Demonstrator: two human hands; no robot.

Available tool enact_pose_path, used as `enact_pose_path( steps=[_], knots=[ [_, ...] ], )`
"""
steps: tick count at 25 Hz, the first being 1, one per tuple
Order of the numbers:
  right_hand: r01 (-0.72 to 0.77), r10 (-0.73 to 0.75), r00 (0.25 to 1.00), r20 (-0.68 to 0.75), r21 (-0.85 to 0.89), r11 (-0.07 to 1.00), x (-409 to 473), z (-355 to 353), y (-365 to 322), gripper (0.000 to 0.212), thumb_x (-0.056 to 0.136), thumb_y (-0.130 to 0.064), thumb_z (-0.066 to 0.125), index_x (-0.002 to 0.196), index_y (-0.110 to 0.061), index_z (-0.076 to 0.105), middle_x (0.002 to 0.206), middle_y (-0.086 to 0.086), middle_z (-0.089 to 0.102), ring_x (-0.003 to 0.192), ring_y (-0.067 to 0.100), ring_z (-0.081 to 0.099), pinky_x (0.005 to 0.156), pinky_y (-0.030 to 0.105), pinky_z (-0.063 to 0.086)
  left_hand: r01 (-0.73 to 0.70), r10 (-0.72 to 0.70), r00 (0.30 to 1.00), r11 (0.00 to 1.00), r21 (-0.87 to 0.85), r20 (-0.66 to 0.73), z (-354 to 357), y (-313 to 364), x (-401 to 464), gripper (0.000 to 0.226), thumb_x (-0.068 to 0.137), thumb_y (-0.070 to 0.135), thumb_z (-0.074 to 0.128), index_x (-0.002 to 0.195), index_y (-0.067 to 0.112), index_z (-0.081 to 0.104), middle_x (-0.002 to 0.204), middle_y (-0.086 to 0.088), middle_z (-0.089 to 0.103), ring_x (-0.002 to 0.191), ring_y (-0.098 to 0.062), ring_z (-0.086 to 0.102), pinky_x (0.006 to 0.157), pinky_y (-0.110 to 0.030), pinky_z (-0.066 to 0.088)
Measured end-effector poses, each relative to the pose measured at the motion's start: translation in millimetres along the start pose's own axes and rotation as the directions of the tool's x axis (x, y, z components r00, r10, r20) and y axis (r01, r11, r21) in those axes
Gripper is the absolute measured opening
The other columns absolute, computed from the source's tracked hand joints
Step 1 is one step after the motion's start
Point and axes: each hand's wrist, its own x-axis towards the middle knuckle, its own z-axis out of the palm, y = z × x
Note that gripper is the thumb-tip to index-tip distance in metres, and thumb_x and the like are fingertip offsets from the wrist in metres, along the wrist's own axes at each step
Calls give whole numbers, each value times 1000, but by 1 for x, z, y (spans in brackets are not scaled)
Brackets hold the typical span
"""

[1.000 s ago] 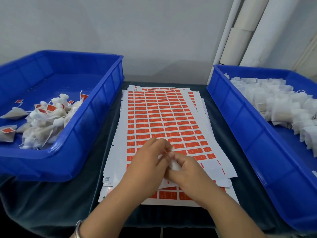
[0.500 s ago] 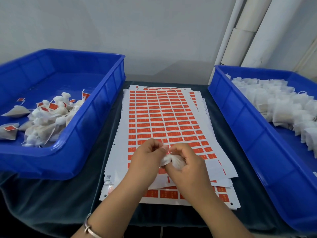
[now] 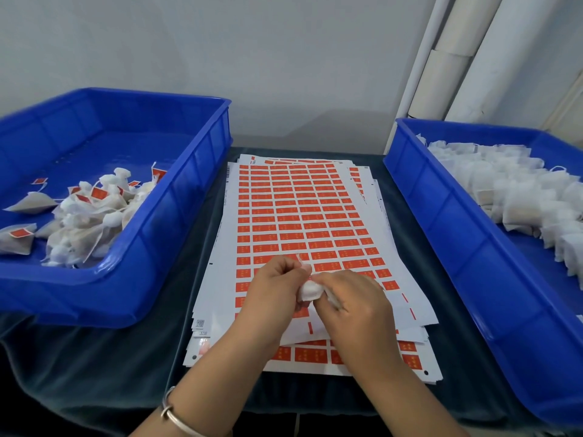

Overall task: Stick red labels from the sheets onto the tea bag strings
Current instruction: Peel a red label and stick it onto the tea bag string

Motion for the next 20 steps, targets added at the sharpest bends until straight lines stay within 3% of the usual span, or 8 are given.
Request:
enact_pose_path(
  steps=[3, 6, 7, 9, 11, 15, 17, 20],
  knots=[
    [-197, 191, 973, 126, 31, 980, 5, 0, -3, 15, 86, -25, 65, 99, -19, 69, 93, -14, 65, 84, 4, 62, 78, 15, 47, 57, -54, 998, 994, -95, 29, -3, 3, 4, 9, 92, 19, 56, 86, 17, 61, 95, -9, 67, 87, -27, 65, 71, -30, 55],
    [-599, 494, 766, 411, 177, 781, 11, -2, -3, 3, 91, -32, 59, 87, -31, 60, 93, -23, 53, 84, -2, 54, 65, 5, 42, 131, -75, 984, 922, -364, 164, -14, 6, 8, 8, 90, 7, 51, 90, 11, 58, 87, -8, 70, 75, -26, 67, 67, -29, 52],
    [-726, 539, 661, 523, 261, 636, 13, -5, 0, 10, 91, -32, 58, 87, -26, 65, 92, -19, 59, 82, 2, 57, 67, 10, 44, 143, -43, 970, 898, -417, 241, -19, 6, 9, 10, 88, 4, 47, 89, 8, 57, 83, -7, 70, 70, -24, 67, 65, -28, 52],
    [-893, 403, 437, 805, 440, 89, 20, -13, 4, 11, 84, -19, 64, 90, -18, 74, 88, -3, 68, 71, 10, 61, 67, 26, 50, 144, 44, 925, 878, -456, 377, -27, 2, 10, 12, 77, 1, 47, 84, 7, 55, 80, -8, 67, 66, -20, 64, 61, -26, 52],
    [-850, 183, 357, 916, 400, -343, 21, -20, 7, 27, 62, -10, 75, 88, -7, 75, 85, 9, 65, 58, 16, 57, 61, 32, 49, 106, 109, 888, 896, -431, 446, -29, -2, 8, 16, 63, -1, 53, 75, 8, 60, 79, -8, 63, 66, -19, 61, 61, -25, 52],
    [-830, 92, 345, 934, 350, -435, 18, -19, 13, 27, 58, -9, 74, 85, -5, 74, 80, 10, 61, 60, 16, 56, 61, 32, 49, -206, 229, 890, 973, -101, 393, -26, -9, 0, 26, 60, 6, 84, 74, 26, 73, 87, 9, 69, 82, -16, 68, 70, -21, 54],
    [-826, 92, 349, 933, 352, -440, 17, -19, 14, 25, 63, -10, 73, 87, -5, 74, 76, 8, 59, 62, 14, 56, 62, 32, 49, -410, 366, 875, 909, 81, 318, -23, -10, -4, 27, 54, 23, 82, 74, 39, 73, 98, 21, 63, 84, -10, 66, 73, -20, 54],
    [-825, 105, 341, 934, 350, -443, 16, -18, 14, 25, 74, -10, 66, 97, -3, 71, 70, 4, 56, 59, 14, 56, 65, 32, 46, -570, 502, 821, 751, 333, 273, -22, -8, -2, 32, 65, 21, 80, 73, 49, 67, 103, 29, 55, 79, -4, 61, 73, -19, 53]
  ],
)
